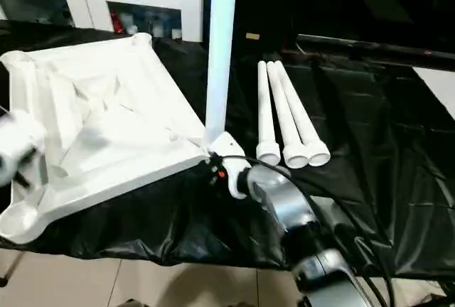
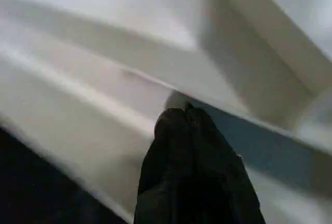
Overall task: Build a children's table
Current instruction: Rotate table base
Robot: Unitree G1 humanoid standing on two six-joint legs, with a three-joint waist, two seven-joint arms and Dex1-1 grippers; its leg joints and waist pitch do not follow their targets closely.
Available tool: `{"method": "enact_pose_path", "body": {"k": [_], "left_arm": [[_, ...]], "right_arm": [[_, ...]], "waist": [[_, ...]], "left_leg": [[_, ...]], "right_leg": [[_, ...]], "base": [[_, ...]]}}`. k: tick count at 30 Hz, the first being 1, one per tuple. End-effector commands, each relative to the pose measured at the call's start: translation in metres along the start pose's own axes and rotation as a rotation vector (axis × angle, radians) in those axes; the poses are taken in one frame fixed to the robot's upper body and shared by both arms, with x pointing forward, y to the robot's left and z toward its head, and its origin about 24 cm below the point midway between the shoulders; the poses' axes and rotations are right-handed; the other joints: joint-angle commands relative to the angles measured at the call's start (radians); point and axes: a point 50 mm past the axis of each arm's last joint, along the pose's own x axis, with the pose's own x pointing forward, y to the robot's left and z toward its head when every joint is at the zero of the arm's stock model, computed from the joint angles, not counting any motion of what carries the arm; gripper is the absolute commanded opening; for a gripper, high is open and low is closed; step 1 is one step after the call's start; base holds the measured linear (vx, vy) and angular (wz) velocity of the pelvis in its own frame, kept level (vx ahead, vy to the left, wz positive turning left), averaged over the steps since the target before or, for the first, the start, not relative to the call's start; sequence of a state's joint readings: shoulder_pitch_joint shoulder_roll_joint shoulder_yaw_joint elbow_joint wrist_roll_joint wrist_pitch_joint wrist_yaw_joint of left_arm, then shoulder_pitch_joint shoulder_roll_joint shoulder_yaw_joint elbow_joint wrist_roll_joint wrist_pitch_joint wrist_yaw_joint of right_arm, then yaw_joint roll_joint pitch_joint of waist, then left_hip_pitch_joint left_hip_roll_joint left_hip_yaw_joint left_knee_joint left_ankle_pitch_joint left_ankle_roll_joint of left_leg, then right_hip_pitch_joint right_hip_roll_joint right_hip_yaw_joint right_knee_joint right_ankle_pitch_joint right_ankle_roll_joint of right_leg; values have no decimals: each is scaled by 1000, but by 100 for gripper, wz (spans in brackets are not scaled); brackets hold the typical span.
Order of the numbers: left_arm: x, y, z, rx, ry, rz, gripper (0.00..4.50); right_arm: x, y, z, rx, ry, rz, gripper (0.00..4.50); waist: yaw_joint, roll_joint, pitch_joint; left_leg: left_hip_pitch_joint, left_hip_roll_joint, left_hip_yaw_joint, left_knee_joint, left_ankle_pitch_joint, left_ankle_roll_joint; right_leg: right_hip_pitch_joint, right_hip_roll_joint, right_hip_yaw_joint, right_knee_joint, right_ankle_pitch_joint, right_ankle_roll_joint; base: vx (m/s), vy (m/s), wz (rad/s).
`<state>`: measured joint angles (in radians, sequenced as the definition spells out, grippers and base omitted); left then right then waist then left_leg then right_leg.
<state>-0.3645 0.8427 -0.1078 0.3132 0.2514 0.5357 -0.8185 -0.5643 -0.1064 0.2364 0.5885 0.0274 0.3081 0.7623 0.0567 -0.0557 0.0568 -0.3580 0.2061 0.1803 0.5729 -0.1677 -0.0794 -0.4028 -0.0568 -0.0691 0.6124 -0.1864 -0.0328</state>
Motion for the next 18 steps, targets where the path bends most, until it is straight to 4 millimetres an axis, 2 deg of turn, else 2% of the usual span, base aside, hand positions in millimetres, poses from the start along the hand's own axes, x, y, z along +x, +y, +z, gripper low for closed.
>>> {"method": "enact_pose_path", "body": {"k": [1,5,9,11,12,14,15,17,18], "left_arm": [[3,-15,-2,45,28,-129,0],[0,-22,-2,93,34,-216,0],[-6,-38,18,124,-69,-372,0],[-10,-48,30,120,-132,-454,0],[-13,-56,38,129,-173,-510,0],[-16,-62,43,132,-196,-551,0],[-18,-73,52,147,-236,-611,0],[-17,-79,59,158,-260,-632,0],[-15,-82,62,161,-272,-638,0]], "right_arm": [[3,-4,0,-9,20,-33,175],[10,-7,3,0,25,-74,142],[20,-12,8,-4,29,-147,110],[24,-12,10,-20,29,-166,94],[27,-12,12,-21,24,-178,86],[28,-12,13,-19,20,-188,77],[31,-11,16,-6,5,-209,66],[33,-11,18,15,-10,-222,51],[34,-11,19,22,-16,-224,37]], "waist": [[3,36,-63],[2,38,-60],[1,37,-57],[1,39,-58],[2,32,-57],[3,36,-60],[1,35,-62],[0,30,-62],[0,32,-64]], "left_leg": [[18,30,-15,-66,-240,-38],[18,28,-15,-67,-262,-44],[24,30,-16,-67,-311,-62],[25,30,-15,-67,-309,-65],[26,30,-12,-67,-303,-63],[21,30,-13,-68,-274,-63],[20,29,-12,-66,-252,-64],[17,28,-9,-65,-236,-61],[16,27,-9,-63,-226,-58]], "right_leg": [[43,-80,57,-64,-145,-211],[43,-81,58,-65,-172,-209],[37,-86,60,-70,-264,-202],[37,-85,61,-68,-253,-204],[35,-81,61,-69,-241,-203],[41,-80,60,-62,-201,-207],[43,-78,60,-57,-165,-210],[45,-76,59,-56,-143,-210],[48,-78,60,-54,-134,-211]], "base": [[0,0,0],[0,0,0],[0,0,0],[0,0,0],[0,0,0],[0,0,0],[0,0,0],[0,0,0],[0,0,0]]}}
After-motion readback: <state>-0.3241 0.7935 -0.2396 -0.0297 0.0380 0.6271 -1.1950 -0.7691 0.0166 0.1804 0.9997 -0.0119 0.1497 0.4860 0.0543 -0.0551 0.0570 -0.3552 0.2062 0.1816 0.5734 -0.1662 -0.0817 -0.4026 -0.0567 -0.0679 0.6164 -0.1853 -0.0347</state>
